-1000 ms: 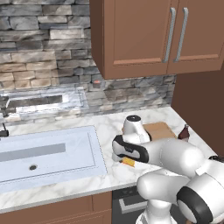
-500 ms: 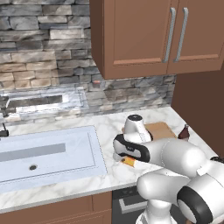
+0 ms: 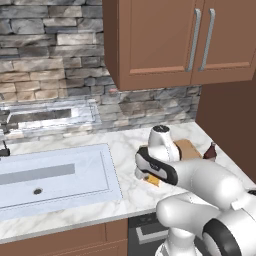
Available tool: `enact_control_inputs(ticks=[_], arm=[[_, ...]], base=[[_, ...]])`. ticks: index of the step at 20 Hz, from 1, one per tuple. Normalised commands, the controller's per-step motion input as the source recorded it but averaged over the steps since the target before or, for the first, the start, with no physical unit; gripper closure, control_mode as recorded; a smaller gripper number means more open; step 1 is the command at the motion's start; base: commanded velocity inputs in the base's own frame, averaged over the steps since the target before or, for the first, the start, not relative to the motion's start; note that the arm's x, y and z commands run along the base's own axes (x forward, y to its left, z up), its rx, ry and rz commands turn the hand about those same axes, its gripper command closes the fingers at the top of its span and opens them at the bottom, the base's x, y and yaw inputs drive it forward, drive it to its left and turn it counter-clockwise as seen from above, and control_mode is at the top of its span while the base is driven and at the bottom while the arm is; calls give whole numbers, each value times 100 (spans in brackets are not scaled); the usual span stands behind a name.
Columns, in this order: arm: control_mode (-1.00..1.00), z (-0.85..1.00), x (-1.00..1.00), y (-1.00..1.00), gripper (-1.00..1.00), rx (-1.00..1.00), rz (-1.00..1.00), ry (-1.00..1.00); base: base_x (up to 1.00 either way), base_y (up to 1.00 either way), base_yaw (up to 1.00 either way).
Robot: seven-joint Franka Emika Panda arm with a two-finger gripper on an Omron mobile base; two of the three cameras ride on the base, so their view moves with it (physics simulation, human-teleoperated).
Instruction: Retrieve the reheated potato from the microwave, then place the potato, cheese, and condiment on the cutting board.
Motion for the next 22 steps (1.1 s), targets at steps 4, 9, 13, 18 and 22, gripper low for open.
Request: enact_control_inputs(ticks=[4,9,13,18,22], arm=[[-100,23,0,-44,100,0,-9,0],[-100,20,4,-49,100,0,-13,0],[-100,13,19,-45,100,0,-14,-4],[-100,10,29,-42,100,0,-13,-1],[-100,8,37,-34,100,0,-11,0]], base=[[0,0,0],[0,0,0],[0,0,0],[0,0,0],[0,0,0]])
